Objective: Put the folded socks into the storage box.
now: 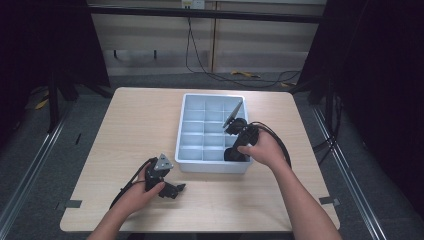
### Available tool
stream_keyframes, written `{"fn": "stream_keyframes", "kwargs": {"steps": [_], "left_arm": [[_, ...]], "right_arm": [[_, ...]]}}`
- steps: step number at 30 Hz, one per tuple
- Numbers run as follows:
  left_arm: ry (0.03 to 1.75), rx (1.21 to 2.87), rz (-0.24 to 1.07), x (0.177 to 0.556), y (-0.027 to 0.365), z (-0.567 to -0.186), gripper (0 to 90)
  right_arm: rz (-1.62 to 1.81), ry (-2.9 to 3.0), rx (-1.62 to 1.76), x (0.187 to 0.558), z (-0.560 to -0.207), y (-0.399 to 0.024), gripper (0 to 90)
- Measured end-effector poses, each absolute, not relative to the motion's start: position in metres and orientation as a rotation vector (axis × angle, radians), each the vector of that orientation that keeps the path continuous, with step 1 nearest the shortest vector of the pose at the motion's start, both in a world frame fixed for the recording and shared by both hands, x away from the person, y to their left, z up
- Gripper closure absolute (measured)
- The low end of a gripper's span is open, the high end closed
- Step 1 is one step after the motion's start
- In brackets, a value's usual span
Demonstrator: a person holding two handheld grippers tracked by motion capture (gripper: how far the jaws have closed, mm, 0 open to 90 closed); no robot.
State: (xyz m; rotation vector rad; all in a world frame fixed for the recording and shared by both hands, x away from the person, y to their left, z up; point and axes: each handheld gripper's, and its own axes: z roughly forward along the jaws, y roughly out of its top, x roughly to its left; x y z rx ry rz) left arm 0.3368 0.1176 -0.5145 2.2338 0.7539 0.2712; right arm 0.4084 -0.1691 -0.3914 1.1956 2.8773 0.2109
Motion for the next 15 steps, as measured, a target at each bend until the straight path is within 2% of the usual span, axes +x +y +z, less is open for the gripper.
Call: {"fn": "stream_keyframes", "kwargs": {"steps": [10,15], "left_arm": [[0.756,2.233,0.271,0.337,0.118,-0.515,0.0],[0.753,2.235,0.271,0.337,0.118,-0.515,0.0]], "right_arm": [[0.265,2.829,1.28,0.406,-0.384,-0.177,40.4],[0.279,2.824,1.275,0.404,-0.38,-0.179,36.9]]}}
